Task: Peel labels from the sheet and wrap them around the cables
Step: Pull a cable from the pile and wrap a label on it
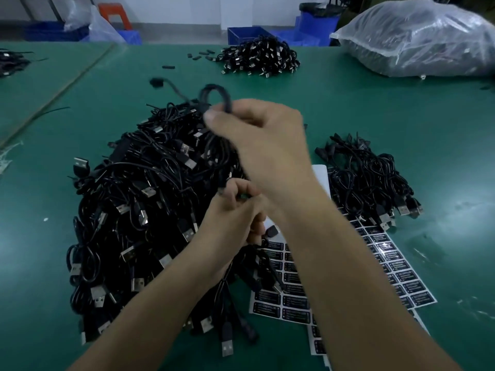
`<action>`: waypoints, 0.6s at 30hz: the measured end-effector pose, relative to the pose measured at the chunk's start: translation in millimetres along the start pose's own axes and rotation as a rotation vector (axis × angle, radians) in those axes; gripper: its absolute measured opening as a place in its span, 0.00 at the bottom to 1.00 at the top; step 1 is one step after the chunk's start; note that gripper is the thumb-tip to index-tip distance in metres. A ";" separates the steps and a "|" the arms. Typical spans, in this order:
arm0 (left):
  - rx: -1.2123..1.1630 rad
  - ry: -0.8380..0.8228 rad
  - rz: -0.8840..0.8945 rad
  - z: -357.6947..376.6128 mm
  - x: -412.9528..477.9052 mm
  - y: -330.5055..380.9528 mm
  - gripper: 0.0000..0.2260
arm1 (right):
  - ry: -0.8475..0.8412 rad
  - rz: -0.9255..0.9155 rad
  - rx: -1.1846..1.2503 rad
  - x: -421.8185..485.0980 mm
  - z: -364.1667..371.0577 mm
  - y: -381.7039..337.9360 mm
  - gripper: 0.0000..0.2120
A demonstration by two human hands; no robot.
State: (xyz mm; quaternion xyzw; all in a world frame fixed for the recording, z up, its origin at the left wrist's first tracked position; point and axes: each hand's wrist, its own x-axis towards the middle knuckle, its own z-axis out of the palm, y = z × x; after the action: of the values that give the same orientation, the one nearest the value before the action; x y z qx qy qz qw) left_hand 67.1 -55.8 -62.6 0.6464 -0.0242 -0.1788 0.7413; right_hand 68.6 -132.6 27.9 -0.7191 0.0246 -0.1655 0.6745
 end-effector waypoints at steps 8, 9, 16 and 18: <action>-0.099 -0.052 0.046 2.6 -6.1 8.2 0.13 | -0.104 0.278 0.370 -18.7 -75.6 17.8 0.02; -0.149 -0.048 0.041 3.4 -5.8 9.8 0.14 | -0.138 0.285 0.342 -21.0 -84.1 21.7 0.03; -0.250 -0.081 0.012 1.1 -6.0 16.4 0.23 | -0.393 0.368 0.223 -41.4 -123.8 50.7 0.18; -0.238 -0.070 0.011 2.4 -6.6 16.1 0.22 | -0.480 0.376 0.126 -46.7 -124.8 54.9 0.19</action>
State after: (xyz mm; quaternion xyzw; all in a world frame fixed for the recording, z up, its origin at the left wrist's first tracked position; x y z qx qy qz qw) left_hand 64.0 -54.5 -45.3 0.5469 -0.0323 -0.1986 0.8126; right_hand 1.0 -245.4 -30.9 -0.6774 -0.0131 0.1355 0.7229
